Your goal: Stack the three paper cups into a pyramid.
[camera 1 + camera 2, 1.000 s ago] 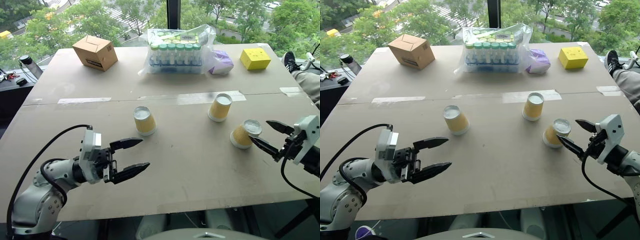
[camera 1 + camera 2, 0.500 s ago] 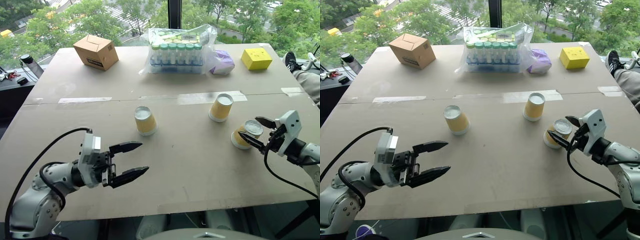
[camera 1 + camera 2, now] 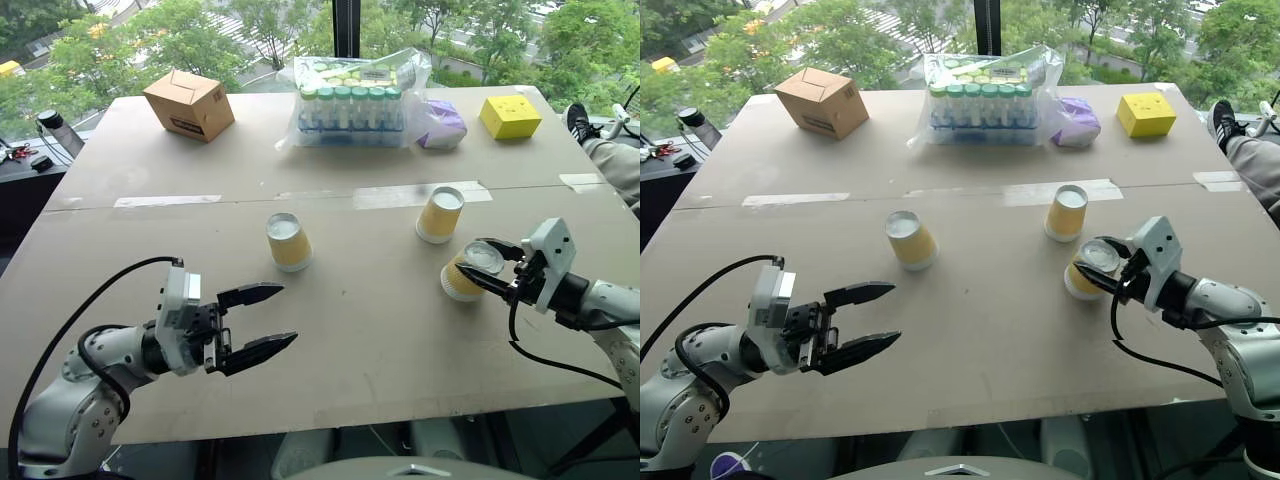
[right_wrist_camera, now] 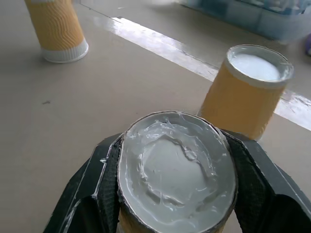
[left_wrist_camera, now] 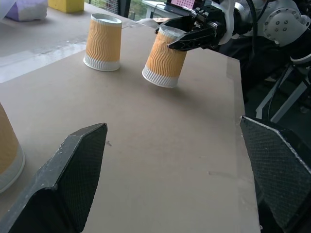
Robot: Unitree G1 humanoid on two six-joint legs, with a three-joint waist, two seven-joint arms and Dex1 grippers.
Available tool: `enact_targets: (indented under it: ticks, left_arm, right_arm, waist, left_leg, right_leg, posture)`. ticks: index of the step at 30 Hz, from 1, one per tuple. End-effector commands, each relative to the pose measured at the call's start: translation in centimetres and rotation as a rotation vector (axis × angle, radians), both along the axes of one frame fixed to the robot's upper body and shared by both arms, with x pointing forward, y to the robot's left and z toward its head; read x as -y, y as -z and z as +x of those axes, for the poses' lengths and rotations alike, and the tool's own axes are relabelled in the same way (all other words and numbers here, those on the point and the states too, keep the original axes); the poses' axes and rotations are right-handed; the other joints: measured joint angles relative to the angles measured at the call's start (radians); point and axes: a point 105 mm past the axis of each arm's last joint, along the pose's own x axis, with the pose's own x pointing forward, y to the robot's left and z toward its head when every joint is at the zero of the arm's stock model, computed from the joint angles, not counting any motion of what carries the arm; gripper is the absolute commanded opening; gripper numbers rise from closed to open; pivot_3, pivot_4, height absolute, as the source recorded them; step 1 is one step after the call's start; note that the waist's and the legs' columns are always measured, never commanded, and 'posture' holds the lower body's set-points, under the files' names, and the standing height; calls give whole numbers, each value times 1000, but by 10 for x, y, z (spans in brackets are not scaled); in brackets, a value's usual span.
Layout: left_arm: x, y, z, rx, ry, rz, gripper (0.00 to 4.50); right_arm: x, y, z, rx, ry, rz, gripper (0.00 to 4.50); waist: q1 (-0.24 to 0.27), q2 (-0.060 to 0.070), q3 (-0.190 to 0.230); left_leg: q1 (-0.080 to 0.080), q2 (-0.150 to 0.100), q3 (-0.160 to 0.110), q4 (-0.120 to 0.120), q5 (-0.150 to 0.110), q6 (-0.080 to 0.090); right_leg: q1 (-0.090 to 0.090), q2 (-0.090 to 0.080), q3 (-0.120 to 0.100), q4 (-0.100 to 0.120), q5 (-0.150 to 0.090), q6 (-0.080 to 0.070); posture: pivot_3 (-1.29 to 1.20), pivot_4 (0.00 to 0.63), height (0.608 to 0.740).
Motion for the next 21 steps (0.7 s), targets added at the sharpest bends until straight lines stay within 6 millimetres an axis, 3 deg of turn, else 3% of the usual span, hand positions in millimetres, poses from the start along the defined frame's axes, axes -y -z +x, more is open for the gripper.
enact_targets:
  ticks: [1,8,19,21]
  left_arm:
    - [2,-11,-1,51,4,1,4500]
    - [2,-13,-3,52,-17,-6,4500]
    - [1,-11,-1,39,-107,-10,4500]
    - [-1,-11,4,42,-145,-13,4500]
  right_arm:
    - [-33,-7,5,43,-48,-27,2562]
    - [-58,-5,24,49,-94,-71,2562]
    - [-74,-3,44,28,-129,-85,2562]
    - [-74,-3,47,30,-132,-83,3243]
  waist:
    - [-5,-1,0]
    - [-14,-1,0]
    - [-17,-1,1]
    - [-17,-1,1]
  left_leg:
    - [0,0,0,0,0,0]
    - [-2,-1,-1,0,0,0]
    - [-2,-1,-1,-2,0,0]
    - [-1,-1,-1,-2,0,0]
  right_leg:
    - [0,0,0,0,0,0]
    - [-1,-1,-1,-1,0,0]
    - [-2,-1,-1,-1,0,0]
    - [-2,-1,-1,-1,0,0]
  posture:
    - [0,150,740]
    - [0,150,740]
    - [0,150,740]
    - [0,150,740]
